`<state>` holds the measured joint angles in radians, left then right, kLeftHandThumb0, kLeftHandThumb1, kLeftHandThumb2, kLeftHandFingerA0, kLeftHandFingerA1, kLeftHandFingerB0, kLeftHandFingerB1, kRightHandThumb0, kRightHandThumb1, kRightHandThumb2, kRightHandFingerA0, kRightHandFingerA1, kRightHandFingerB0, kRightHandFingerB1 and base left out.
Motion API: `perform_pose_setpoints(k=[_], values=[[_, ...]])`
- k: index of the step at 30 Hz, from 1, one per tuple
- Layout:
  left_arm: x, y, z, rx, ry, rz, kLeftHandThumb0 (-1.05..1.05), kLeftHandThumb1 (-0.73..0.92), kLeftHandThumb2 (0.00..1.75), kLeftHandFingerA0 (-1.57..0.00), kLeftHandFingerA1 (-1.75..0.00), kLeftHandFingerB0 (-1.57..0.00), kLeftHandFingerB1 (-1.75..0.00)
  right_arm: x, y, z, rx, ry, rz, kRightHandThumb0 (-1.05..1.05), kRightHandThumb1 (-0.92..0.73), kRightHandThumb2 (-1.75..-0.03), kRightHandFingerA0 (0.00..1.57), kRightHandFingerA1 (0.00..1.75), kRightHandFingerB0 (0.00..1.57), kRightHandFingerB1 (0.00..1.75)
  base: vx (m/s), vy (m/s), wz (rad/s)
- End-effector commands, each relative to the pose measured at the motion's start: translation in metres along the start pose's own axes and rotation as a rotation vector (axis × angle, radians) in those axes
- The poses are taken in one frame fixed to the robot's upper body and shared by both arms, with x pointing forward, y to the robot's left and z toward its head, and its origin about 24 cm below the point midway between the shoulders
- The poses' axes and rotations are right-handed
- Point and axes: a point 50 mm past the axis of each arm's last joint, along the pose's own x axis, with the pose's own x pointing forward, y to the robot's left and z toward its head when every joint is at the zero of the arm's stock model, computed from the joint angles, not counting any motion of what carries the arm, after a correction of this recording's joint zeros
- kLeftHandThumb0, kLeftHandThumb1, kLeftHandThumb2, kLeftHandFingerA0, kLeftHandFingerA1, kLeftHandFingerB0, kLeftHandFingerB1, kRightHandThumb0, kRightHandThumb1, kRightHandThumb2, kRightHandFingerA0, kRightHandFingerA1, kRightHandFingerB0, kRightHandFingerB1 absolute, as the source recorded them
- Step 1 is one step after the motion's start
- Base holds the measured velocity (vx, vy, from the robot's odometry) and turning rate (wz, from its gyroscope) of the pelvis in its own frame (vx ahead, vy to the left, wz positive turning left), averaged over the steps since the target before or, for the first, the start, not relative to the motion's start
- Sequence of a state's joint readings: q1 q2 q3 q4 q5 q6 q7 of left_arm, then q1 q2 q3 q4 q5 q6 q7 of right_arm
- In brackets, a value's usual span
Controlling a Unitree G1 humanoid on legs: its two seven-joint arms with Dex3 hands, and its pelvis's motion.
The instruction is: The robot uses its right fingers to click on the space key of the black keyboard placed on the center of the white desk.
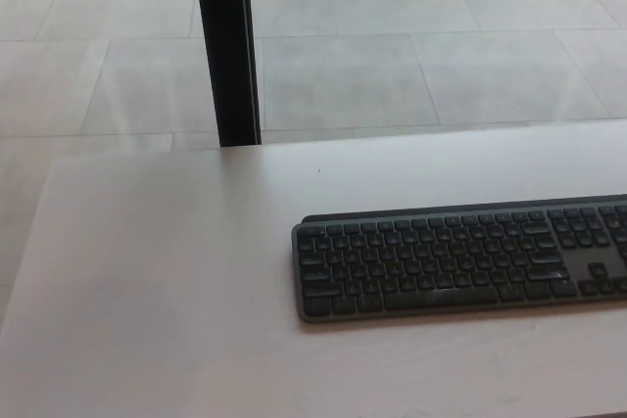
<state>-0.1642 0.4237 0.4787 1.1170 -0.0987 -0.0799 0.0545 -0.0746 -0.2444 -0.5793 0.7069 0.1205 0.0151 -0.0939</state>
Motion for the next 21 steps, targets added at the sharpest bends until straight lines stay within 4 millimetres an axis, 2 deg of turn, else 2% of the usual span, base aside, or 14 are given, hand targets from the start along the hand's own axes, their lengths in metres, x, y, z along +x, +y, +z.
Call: perform_pose_setpoints(k=[1, 2, 5, 6, 7, 9, 10, 11, 13, 14, 17, 19, 20, 21], values=[[0.006, 0.042, 0.020, -0.414, -0.009, 0.269, -0.51, 0.55, 0.57, -0.83, -0.72, -0.71, -0.60, 0.005, -0.043, 0.030, 0.490, -0.024, -0.326, -0.40, -0.49, -0.84, 0.62, 0.62, 0.59, 0.60, 0.00, 0.000, 0.00], [0.006, 0.042, 0.020, -0.436, -0.006, 0.273, -0.51, 0.54, 0.56, -0.84, -0.73, -0.70, -0.60, 0.007, -0.045, 0.030, 0.517, -0.006, -0.351, -0.36, -0.49, -0.86, 0.65, 0.65, 0.56, 0.60, 0.00, 0.000, 0.00], [0.006, 0.042, 0.020, -0.414, -0.006, 0.275, -0.52, 0.55, 0.57, -0.85, -0.73, -0.73, -0.60, 0.007, -0.047, 0.031, 0.550, -0.008, -0.360, -0.40, -0.52, -0.86, 0.61, 0.63, 0.57, 0.61, 0.00, 0.000, 0.00], [0.006, 0.042, 0.019, -0.420, -0.006, 0.274, -0.52, 0.55, 0.57, -0.84, -0.74, -0.76, -0.63, 0.008, -0.050, 0.031, 0.569, -0.007, -0.369, -0.39, -0.52, -0.88, 0.53, 0.60, 0.57, 0.62, 0.00, 0.000, 0.00], [0.006, 0.042, 0.019, -0.429, -0.006, 0.274, -0.51, 0.55, 0.57, -0.85, -0.73, -0.76, -0.63, 0.007, -0.053, 0.032, 0.596, -0.006, -0.386, -0.33, -0.63, -0.59, 0.60, 0.46, 0.63, 0.49, 0.00, 0.000, 0.00], [0.006, 0.041, 0.018, -0.434, -0.002, 0.275, -0.51, 0.55, 0.57, -0.85, -0.73, -0.76, -0.63, 0.007, -0.055, 0.034, 0.604, -0.005, -0.393, -0.33, -0.63, -0.59, 0.60, 0.46, 0.63, 0.49, 0.00, 0.000, 0.00], [0.006, 0.041, 0.017, -0.435, -0.002, 0.274, -0.51, 0.55, 0.57, -0.84, -0.73, -0.73, -0.61, 0.006, -0.057, 0.035, 0.607, -0.006, -0.406, -0.39, -0.52, -0.88, 0.53, 0.60, 0.63, 0.67, 0.00, 0.000, 0.00], [0.006, 0.041, 0.017, -0.433, -0.004, 0.272, -0.51, 0.55, 0.57, -0.84, -0.72, -0.73, -0.60, 0.006, -0.061, 0.038, 0.620, 0.000, -0.447, -0.41, -0.53, -0.89, 0.61, 0.63, 0.63, 0.67, 0.00, 0.000, 0.00], [0.006, 0.041, 0.018, -0.429, -0.007, 0.274, -0.52, 0.56, 0.57, -0.85, -0.73, -0.74, -0.60, 0.006, -0.063, 0.040, 0.652, 0.012, -0.467, -0.39, -0.52, -0.90, 0.64, 0.66, 0.61, 0.67, 0.00, 0.000, 0.00], [0.006, 0.040, 0.020, -0.434, -0.005, 0.276, -0.51, 0.56, 0.56, -0.86, -0.75, -0.75, -0.59, 0.006, -0.065, 0.042, 0.674, 0.010, -0.477, -0.36, -0.63, -0.58, 0.73, 0.52, 0.67, 0.59, 0.00, 0.000, 0.00], [0.007, 0.039, 0.021, -0.423, -0.004, 0.283, -0.53, 0.55, 0.57, -0.88, -0.75, -0.77, -0.60, 0.008, -0.069, 0.053, 0.704, -0.006, -0.484, -0.34, -0.63, -0.58, 0.80, 0.57, 0.73, 0.64, 0.00, 0.000, 0.00], [0.007, 0.039, 0.021, -0.424, -0.011, 0.273, -0.52, 0.56, 0.56, -0.86, -0.74, -0.76, -0.61, 0.011, -0.069, 0.077, 0.708, -0.052, -0.498, -0.36, -0.64, -0.58, 0.80, 0.62, 0.75, 0.65, 0.00, 0.000, 0.00], [0.007, 0.040, 0.021, -0.417, -0.008, 0.272, -0.52, 0.56, 0.57, -0.84, -0.71, -0.70, -0.57, 0.012, -0.066, 0.092, 0.737, -0.085, -0.490, -0.35, -0.64, -0.59, 0.77, 0.55, 0.69, 0.54, 0.00, 0.000, 0.00], [0.007, 0.040, 0.021, -0.416, -0.004, 0.272, -0.52, 0.56, 0.57, -0.84, -0.71, -0.70, -0.57, 0.012, -0.065, 0.099, 0.757, -0.095, -0.486, -0.35, -0.64, -0.59, 0.77, 0.55, 0.69, 0.54, 0.00, 0.000, 0.00]])
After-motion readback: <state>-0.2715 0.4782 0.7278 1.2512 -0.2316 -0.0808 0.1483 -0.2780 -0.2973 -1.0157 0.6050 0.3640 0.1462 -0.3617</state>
